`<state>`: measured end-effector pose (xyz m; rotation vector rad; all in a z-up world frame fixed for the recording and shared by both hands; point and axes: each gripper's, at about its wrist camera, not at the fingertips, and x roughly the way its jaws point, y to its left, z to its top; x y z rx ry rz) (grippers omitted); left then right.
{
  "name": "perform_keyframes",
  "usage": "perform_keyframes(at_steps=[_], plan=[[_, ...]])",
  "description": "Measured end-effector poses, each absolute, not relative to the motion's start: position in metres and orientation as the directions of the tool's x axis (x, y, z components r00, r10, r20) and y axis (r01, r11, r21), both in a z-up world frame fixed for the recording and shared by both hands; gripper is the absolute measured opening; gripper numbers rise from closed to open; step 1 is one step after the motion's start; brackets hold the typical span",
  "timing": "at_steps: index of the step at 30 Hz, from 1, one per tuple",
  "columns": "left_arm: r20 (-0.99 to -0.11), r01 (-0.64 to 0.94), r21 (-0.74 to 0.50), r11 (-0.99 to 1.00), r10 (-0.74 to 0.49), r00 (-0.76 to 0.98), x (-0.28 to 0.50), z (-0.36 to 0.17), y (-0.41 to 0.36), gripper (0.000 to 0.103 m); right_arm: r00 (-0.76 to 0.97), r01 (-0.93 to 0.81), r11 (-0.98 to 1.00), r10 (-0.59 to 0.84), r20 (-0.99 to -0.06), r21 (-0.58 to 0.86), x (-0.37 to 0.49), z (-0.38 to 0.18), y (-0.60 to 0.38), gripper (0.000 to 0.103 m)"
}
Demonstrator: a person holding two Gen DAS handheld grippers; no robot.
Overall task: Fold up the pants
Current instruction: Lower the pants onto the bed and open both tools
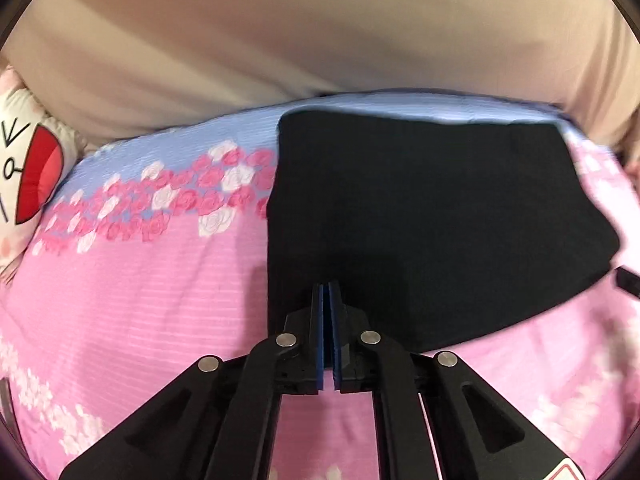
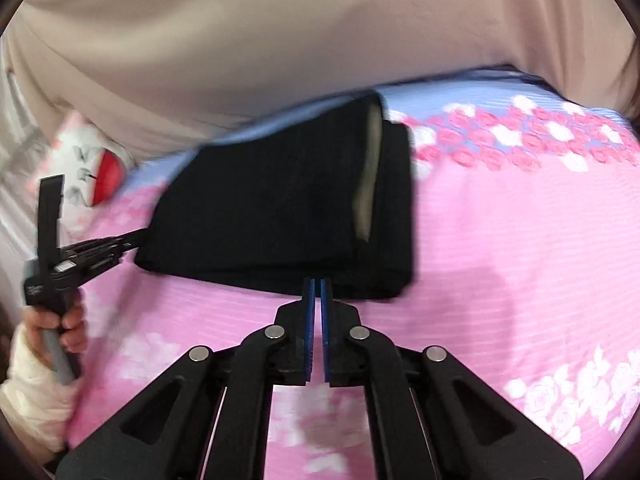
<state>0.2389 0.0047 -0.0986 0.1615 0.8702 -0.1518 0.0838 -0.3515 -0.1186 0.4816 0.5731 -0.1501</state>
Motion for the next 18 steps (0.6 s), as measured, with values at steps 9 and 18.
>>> perform_keyframes(at_steps=[9,18], plan=[[-0.747,0.131,0.168,0.977,0.04,0.663,0.241,-0.097,0.004,0.006,0.834,0.311,0.798,0.031,-0.55,0.516,0.089,-0.135,-0.376,0.0],[-0.709,0.147,0.111,0.983,-0.025,0.704,0.162,-0.052,0.005,0.027,0.887,0.318,0.838,-0.098,-0.452,0.444,0.011,-0.072,-0.314,0.005]])
